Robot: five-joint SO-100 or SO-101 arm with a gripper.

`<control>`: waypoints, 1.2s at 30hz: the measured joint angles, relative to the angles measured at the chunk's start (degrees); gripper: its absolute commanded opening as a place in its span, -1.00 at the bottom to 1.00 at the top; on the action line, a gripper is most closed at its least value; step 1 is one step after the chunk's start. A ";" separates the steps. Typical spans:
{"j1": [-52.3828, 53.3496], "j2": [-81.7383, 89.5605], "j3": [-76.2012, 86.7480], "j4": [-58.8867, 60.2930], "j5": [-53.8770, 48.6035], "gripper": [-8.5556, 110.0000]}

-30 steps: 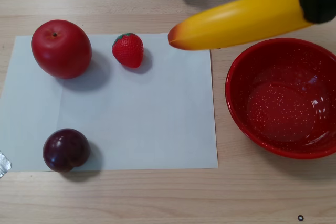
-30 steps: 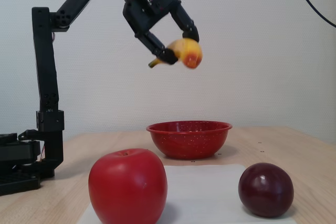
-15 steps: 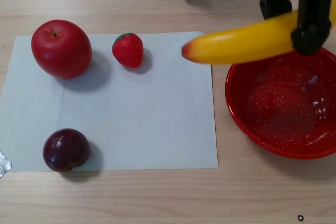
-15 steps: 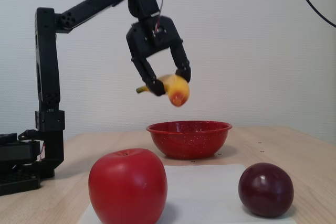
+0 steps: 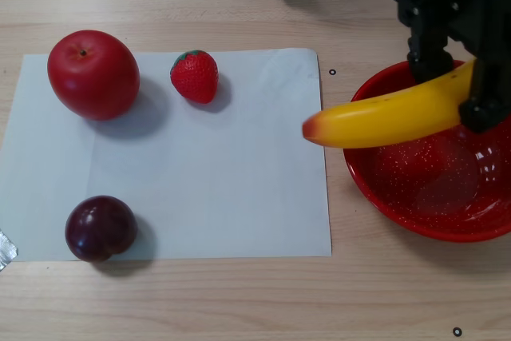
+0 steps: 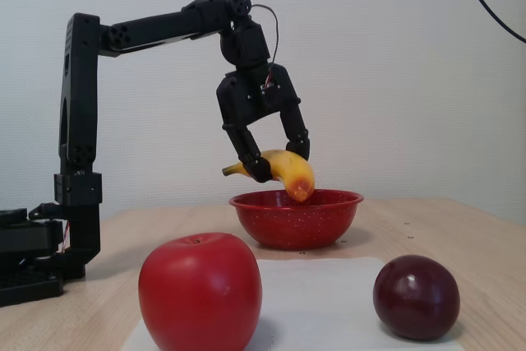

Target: Grasp the banana and put it in the red bowl.

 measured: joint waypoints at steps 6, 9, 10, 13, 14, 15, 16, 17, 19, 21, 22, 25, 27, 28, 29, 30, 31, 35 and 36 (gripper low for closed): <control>1.41 -1.05 0.35 -0.44 2.72 -0.54; 0.97 -1.32 0.44 -0.44 2.72 -0.44; 0.88 -1.32 0.44 -0.44 2.72 -0.41; 0.97 -1.32 0.35 -0.44 3.08 -0.36; 0.97 -1.32 0.35 -0.44 3.08 -0.33; 0.97 -1.32 0.35 -0.44 3.08 -0.31; 1.05 -1.32 0.35 -0.44 3.16 -0.31; 1.05 -1.32 0.35 -0.18 3.60 -0.31; 1.05 -1.32 0.35 0.35 3.60 -0.33; 0.97 -1.32 0.35 0.79 3.60 -0.39; 0.97 -1.32 0.35 1.23 3.52 -0.42; 0.88 -1.32 0.18 2.81 3.43 -0.58; 0.35 -1.32 -0.79 4.22 3.43 -0.70; 0.00 -1.32 -1.58 5.01 3.34 -0.76; -0.44 -1.32 -2.64 5.89 3.34 -0.81; -0.79 -1.32 -3.43 6.59 3.08 -0.85; -1.14 -1.32 -4.31 7.29 2.72 -0.85; -1.93 -1.32 -6.06 10.46 2.64 -0.85; -2.20 -1.23 -6.15 11.07 2.64 -0.85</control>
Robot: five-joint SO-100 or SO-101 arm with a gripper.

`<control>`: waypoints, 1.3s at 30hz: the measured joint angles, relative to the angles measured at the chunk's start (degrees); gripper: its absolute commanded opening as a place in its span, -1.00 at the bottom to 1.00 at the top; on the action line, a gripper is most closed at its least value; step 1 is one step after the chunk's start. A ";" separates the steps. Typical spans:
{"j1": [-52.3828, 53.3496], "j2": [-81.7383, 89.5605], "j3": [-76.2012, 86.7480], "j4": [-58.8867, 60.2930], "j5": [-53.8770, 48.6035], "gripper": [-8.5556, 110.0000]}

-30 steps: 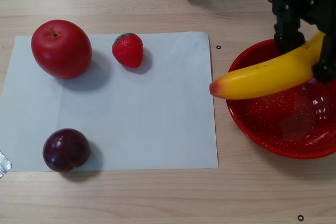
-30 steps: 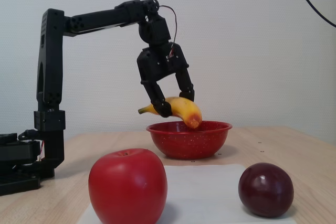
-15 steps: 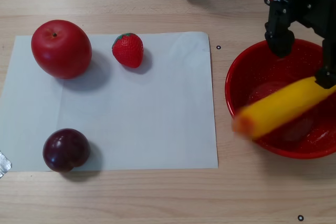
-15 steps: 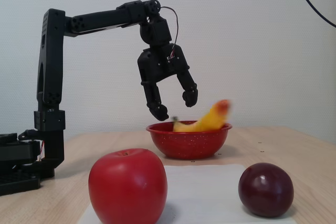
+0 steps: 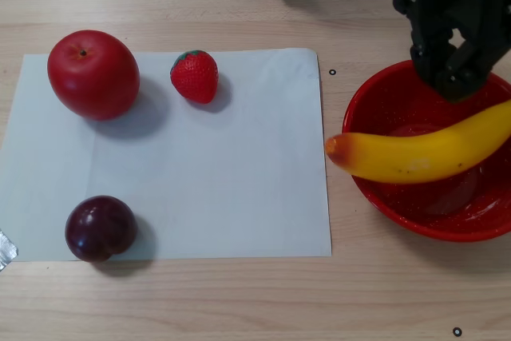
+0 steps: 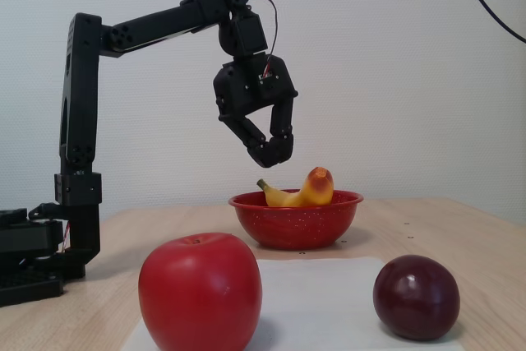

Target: Grasp the banana and put it in the red bowl.

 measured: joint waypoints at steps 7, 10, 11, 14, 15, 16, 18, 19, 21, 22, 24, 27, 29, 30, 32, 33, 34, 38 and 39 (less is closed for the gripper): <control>-3.69 5.45 0.00 4.92 0.00 -0.85; -5.27 11.16 0.09 5.98 0.00 -0.85; -6.06 13.10 0.26 6.15 0.00 -0.85; -8.79 18.98 4.39 6.15 0.00 -0.85; -9.49 20.83 6.24 6.15 0.00 -0.85; -10.11 22.41 7.91 5.98 0.00 -0.85; -11.07 25.84 11.07 5.54 0.00 -0.85; -11.95 27.77 12.57 5.27 0.00 -0.85; -13.62 31.55 15.47 4.75 0.00 -0.85; -14.77 34.01 17.67 3.69 0.09 -0.85; -16.44 38.76 22.59 1.76 0.35 -0.85; -18.11 45.70 31.20 -3.16 1.32 -0.85; -19.78 50.10 37.71 -6.86 1.32 -0.85; -20.92 52.21 41.04 -8.88 1.32 -0.85; -22.24 55.99 48.25 -13.80 1.32 -0.85; -22.76 57.66 51.86 -16.61 1.23 -0.85; -22.94 59.06 55.55 -19.51 1.23 -0.85; -24.61 65.83 72.16 -33.75 1.32 -0.85; -24.70 67.94 76.38 -37.62 1.67 -0.85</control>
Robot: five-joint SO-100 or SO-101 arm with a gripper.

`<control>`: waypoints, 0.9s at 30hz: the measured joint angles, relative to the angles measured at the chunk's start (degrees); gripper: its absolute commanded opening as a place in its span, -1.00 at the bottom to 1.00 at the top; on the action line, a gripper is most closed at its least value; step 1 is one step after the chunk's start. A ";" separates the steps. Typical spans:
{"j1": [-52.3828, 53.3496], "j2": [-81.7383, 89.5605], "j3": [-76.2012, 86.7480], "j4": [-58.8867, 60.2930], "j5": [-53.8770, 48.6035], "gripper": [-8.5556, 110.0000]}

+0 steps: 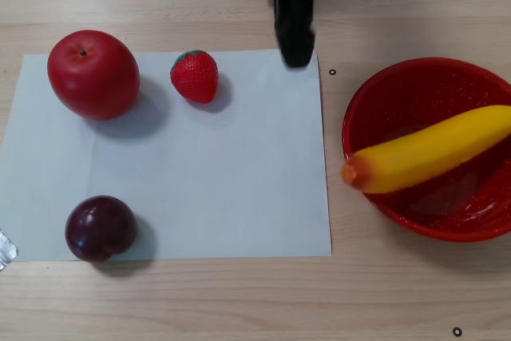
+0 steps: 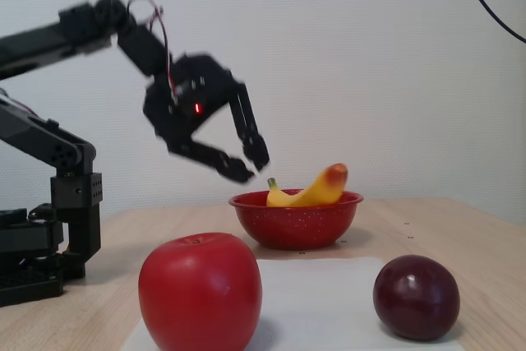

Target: Grasp the banana and put it in the red bowl.

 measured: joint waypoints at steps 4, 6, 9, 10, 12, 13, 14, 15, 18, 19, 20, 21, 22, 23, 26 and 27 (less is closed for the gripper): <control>0.53 7.29 15.03 -14.41 1.23 -0.85; 0.62 9.40 22.68 -22.76 2.64 -0.85; 0.62 12.66 31.46 -31.99 3.60 -0.85; 0.53 14.24 33.93 -34.10 4.13 -0.85; 0.53 17.49 38.41 -37.18 4.83 -0.85; 0.44 18.98 40.78 -38.67 4.83 -0.85; 0.18 19.69 42.01 -38.94 4.92 -0.85; 0.00 20.30 42.01 -39.55 5.27 -0.85; -0.62 25.93 42.01 -37.44 5.10 -0.85; -0.70 26.81 42.01 -35.07 4.39 -0.85; -0.70 26.98 42.01 -32.52 3.78 -0.85; -0.70 26.98 42.01 -29.88 3.25 -0.85; -0.62 27.16 42.01 -27.33 2.99 -0.85; -0.62 28.04 42.01 -24.70 2.72 -0.85; -0.70 30.76 42.01 -16.44 2.20 -0.85; -0.70 30.76 42.01 -14.15 2.20 -0.85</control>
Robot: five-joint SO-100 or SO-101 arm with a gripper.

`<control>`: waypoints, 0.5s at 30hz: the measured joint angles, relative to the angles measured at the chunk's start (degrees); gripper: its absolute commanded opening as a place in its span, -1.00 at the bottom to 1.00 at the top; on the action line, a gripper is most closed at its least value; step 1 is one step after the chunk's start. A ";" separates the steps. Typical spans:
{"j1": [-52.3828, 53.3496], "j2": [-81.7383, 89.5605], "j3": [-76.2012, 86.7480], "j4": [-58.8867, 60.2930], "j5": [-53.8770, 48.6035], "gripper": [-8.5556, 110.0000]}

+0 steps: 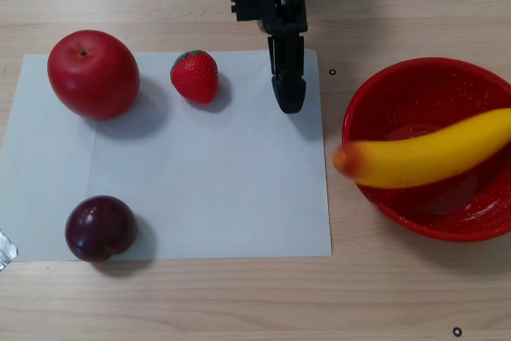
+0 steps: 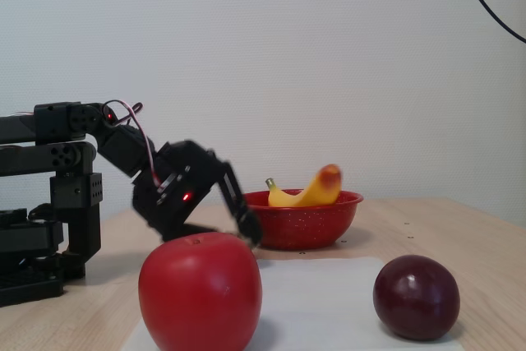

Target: Grasp the banana and put it in the red bowl.

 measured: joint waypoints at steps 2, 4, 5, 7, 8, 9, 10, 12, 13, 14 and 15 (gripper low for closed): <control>0.00 0.00 0.00 3.69 0.00 -0.85; 0.00 0.97 0.00 6.94 0.09 -0.85; 0.09 1.32 0.00 8.70 0.09 -0.85; 0.18 1.41 0.00 11.87 0.09 -0.85; 0.26 1.58 0.00 13.36 0.09 -0.85; 0.18 1.58 0.00 14.77 0.09 -0.85; -0.09 1.58 0.00 16.35 -0.09 -0.85; -0.35 1.58 0.00 18.11 -1.14 -0.85; -0.35 1.58 0.00 18.19 -1.14 -0.85; -0.35 1.58 0.00 18.19 -1.14 -0.85; -0.35 1.58 0.00 18.19 -1.41 -0.85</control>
